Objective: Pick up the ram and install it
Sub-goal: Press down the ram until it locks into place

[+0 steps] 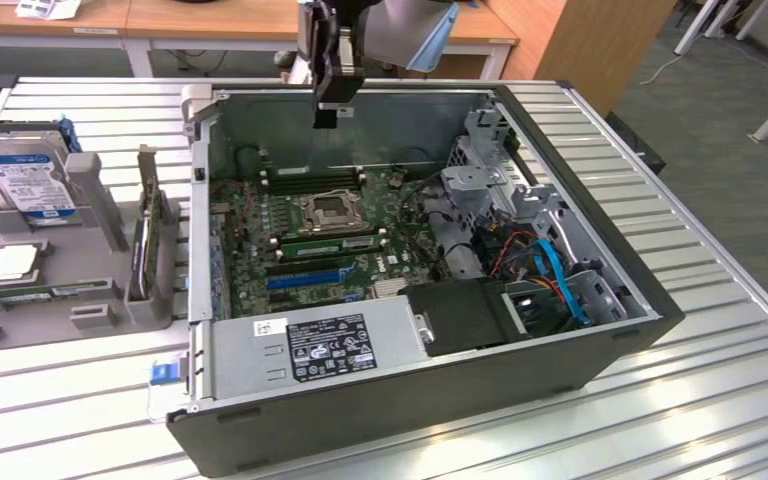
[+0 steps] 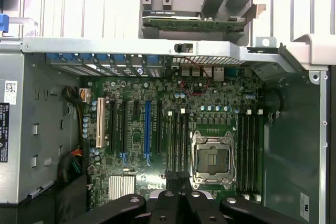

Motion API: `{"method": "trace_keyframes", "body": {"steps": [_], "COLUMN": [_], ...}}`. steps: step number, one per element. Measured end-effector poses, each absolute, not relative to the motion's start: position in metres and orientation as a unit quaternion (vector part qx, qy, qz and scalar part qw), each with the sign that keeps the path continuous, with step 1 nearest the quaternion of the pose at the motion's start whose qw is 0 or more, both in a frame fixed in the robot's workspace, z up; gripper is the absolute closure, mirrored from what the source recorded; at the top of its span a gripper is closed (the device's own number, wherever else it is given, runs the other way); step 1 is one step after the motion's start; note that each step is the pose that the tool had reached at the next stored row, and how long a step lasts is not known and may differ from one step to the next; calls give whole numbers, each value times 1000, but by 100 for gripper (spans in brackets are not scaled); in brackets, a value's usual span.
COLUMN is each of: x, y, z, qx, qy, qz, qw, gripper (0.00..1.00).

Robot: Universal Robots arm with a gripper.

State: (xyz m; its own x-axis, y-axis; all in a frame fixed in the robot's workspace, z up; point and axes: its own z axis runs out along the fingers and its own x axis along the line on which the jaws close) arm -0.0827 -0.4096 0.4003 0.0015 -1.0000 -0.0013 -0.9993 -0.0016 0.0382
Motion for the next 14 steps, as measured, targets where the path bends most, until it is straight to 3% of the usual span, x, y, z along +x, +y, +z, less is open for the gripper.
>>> {"method": "trace_keyframes", "body": {"steps": [14], "x": [-64], "y": [-410], "z": [400], "qx": [708], "qy": [-706], "qz": [-14], "qw": [13], "gripper": [90]}}
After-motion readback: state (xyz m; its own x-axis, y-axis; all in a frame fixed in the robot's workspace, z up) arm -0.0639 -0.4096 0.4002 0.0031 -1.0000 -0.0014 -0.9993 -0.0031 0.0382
